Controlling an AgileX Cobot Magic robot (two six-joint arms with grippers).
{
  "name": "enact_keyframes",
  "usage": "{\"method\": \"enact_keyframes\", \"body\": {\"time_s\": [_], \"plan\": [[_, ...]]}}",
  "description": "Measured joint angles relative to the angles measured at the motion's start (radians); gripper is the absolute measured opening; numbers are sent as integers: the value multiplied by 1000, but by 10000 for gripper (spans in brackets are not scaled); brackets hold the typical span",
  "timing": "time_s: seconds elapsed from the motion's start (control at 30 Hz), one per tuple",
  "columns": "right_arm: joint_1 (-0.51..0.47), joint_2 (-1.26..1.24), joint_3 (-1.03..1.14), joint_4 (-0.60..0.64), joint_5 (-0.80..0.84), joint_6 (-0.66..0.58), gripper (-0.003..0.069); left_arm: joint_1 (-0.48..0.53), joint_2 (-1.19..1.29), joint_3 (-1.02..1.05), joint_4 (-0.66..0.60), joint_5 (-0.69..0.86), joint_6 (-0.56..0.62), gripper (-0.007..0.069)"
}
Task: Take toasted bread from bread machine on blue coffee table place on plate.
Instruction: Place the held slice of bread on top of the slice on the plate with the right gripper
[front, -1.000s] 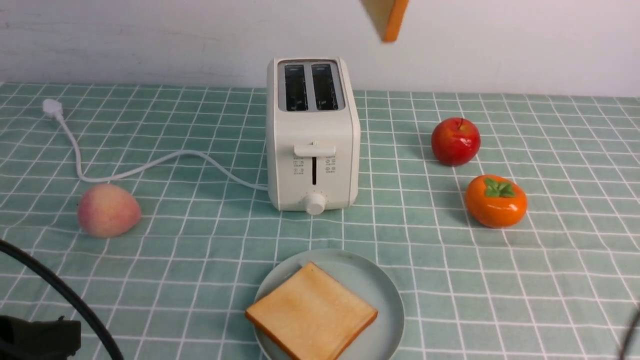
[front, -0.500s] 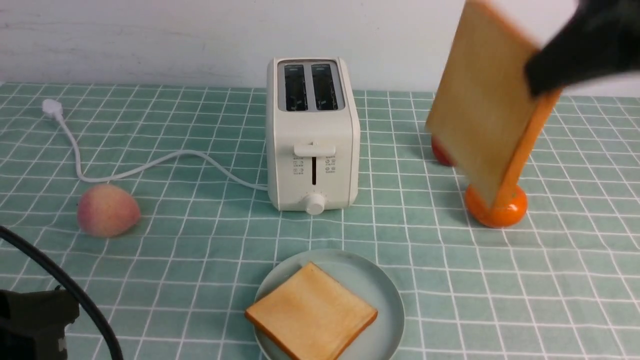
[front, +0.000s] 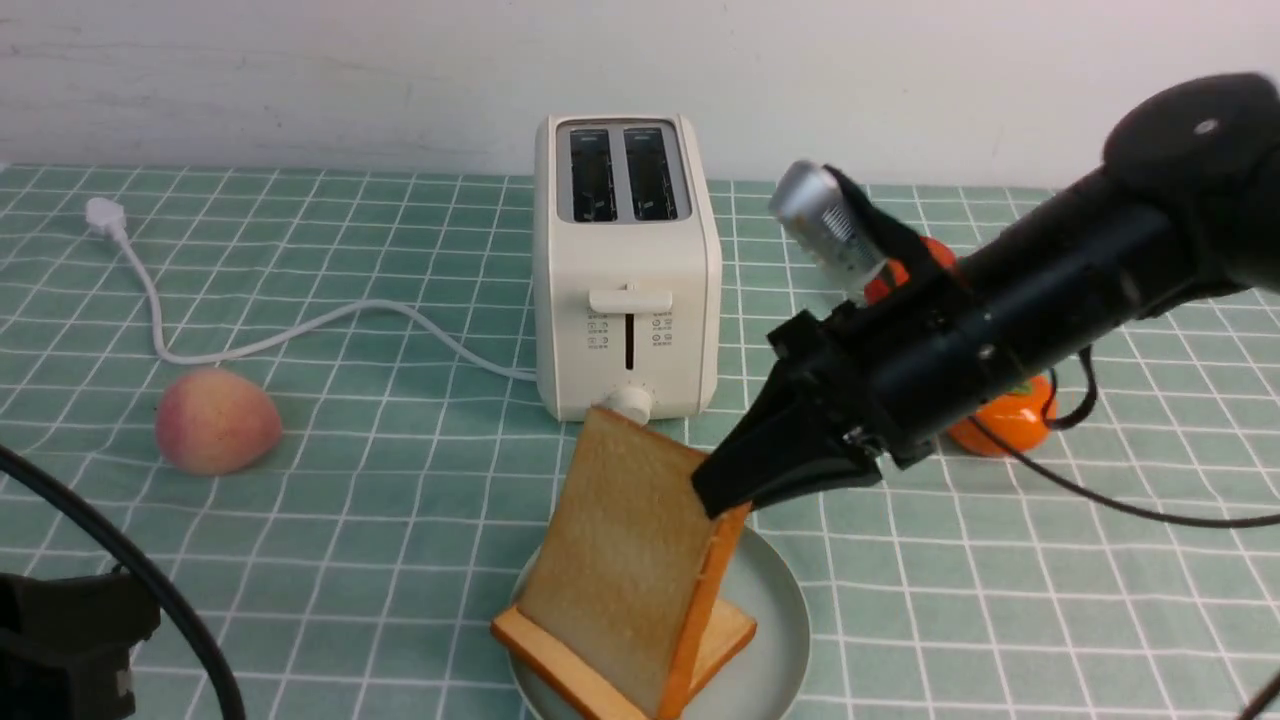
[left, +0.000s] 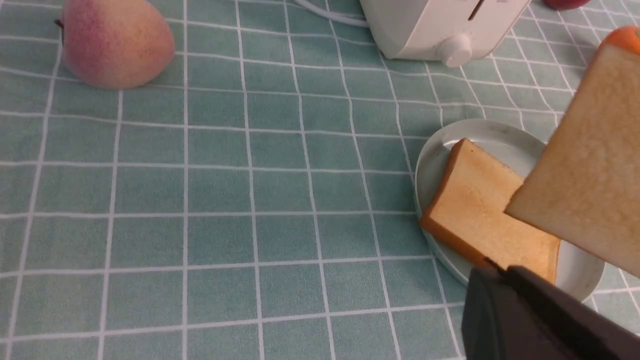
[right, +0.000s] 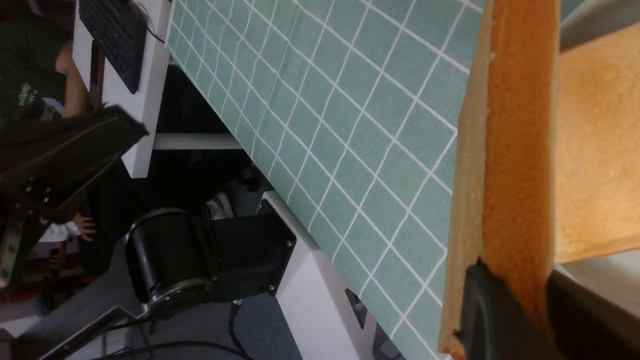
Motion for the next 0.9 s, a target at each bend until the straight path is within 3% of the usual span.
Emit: {"method": "enact_keyframes", "body": {"time_s": [0.3,0.57,0.63,0.7,0.9], "plan": [[0,114,1,7,-17,-9,72,0,0,0,-11,35,0,-14],[0,116,-2,-86,-51,-9,240,0,0,0,-42,36,0,-14],[0,119,-36,-160,-41,-9,332,0,0,0,-42,41,0,-14],[0,119,-87,-229,-23,-8,378,0,0,0,-42,43,0,-13],[0,110,-281,-457,0,134,391,0,0,0,-42,45,0,-13]]}}
